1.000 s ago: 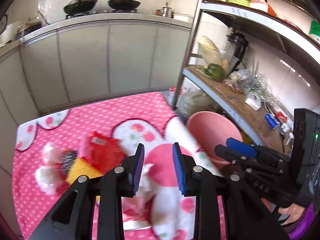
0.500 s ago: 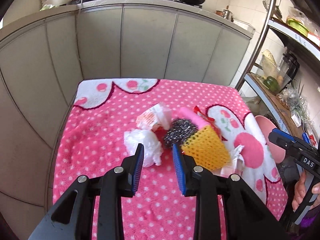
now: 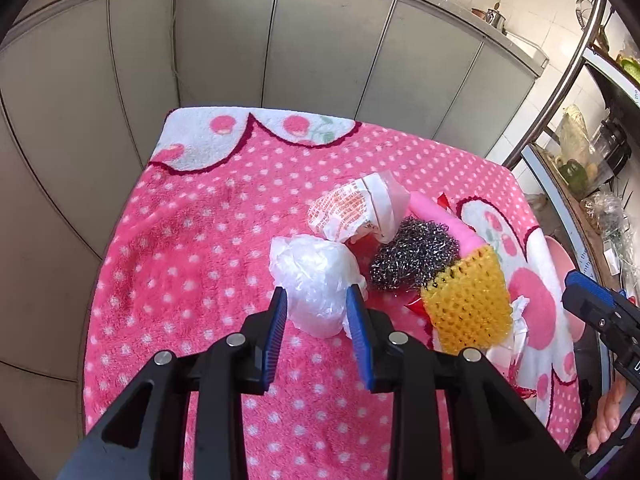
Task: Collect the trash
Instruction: 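Return to the table and grasp a yellow foam net with the right tool, then grasp the white plastic bag with the left tool while the right tool holds the net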
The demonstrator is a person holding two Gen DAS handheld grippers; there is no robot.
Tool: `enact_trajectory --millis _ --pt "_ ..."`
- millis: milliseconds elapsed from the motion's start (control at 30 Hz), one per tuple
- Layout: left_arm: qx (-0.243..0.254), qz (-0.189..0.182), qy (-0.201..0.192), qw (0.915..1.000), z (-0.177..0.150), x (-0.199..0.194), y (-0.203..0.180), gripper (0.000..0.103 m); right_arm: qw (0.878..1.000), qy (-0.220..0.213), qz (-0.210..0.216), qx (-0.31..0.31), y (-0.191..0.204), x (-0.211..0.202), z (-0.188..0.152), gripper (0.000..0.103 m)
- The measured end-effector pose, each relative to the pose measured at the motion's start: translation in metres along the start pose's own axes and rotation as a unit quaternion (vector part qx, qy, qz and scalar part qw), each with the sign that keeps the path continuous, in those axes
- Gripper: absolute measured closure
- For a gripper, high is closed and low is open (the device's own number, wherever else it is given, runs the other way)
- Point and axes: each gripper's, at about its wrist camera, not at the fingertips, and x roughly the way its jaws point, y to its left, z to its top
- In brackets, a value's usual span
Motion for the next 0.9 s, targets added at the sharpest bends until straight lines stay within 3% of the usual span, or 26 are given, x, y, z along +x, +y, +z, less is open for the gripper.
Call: enact_trajectory --millis 233,467,567,633,767,900 --pt "0.002 0.0 -0.01 0.9999 -0.006 0.0 0.009 0.071 0.998 0.036 0.035 -0.031 0.03 0.029 0.006 0.064" --pt "0.018 -0.009 -0.022 0.9996 -0.01 -0.007 0.008 0.094 0.996 0.052 0.024 -0.072 0.048 0.052 0.004 0.064" --pt "0.021 -0.011 -0.027 0.9994 -0.012 -0.01 0.007 0.096 0.995 0.057 0.02 -0.074 0.047 0.055 0.003 0.065" --pt "0.023 -0.013 -0.032 0.9991 -0.013 -0.014 0.007 0.098 0.995 0.061 0.03 -0.07 0.047 0.055 0.002 0.082" --pt "0.023 -0.015 -0.042 0.9988 -0.014 -0.023 0.008 0.099 0.995 0.057 0.038 -0.071 0.049 0.048 0.001 0.091" --pt "0.02 -0.017 -0.052 0.9983 -0.014 -0.035 0.01 0.099 0.995 0.047 0.049 -0.069 0.051 0.036 0.0 0.092"
